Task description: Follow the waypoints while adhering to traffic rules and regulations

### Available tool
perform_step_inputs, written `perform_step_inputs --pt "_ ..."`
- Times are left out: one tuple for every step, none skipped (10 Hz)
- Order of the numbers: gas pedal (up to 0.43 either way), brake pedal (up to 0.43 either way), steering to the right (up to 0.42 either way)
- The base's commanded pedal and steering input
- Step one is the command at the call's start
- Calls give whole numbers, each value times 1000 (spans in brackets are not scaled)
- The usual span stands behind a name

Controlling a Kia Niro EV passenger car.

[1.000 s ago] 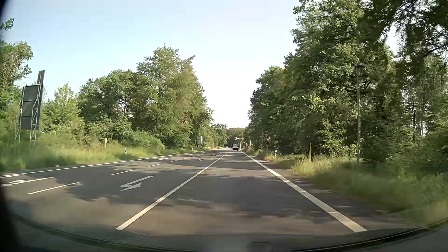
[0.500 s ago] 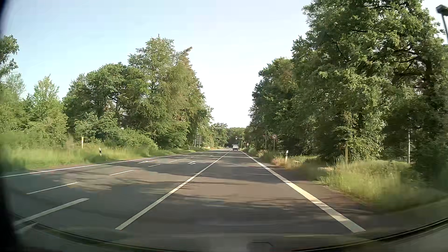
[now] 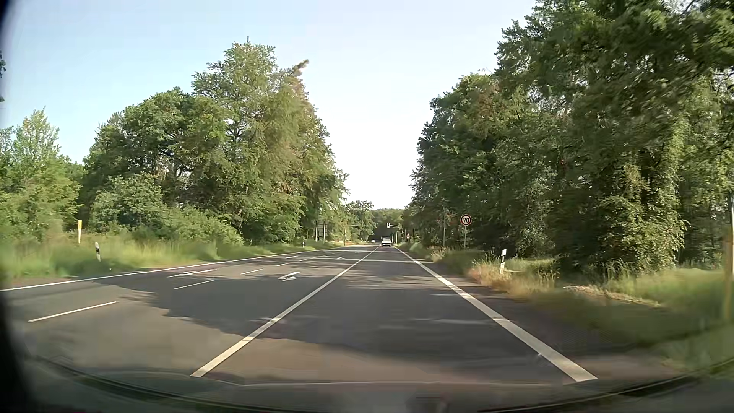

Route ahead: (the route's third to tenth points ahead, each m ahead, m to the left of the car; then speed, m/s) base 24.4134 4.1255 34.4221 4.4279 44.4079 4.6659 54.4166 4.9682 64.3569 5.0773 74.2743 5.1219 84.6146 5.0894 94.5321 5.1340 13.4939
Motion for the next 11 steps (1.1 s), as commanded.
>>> perform_step_inputs --pt "331 30 0" --pt "331 30 0" --pt "331 30 0" --pt "331 30 0" --pt "331 30 0" --pt "331 24 0" --pt "331 30 0" --pt "319 30 0" --pt "319 30 0" --pt "319 30 0" --pt "319 24 0"
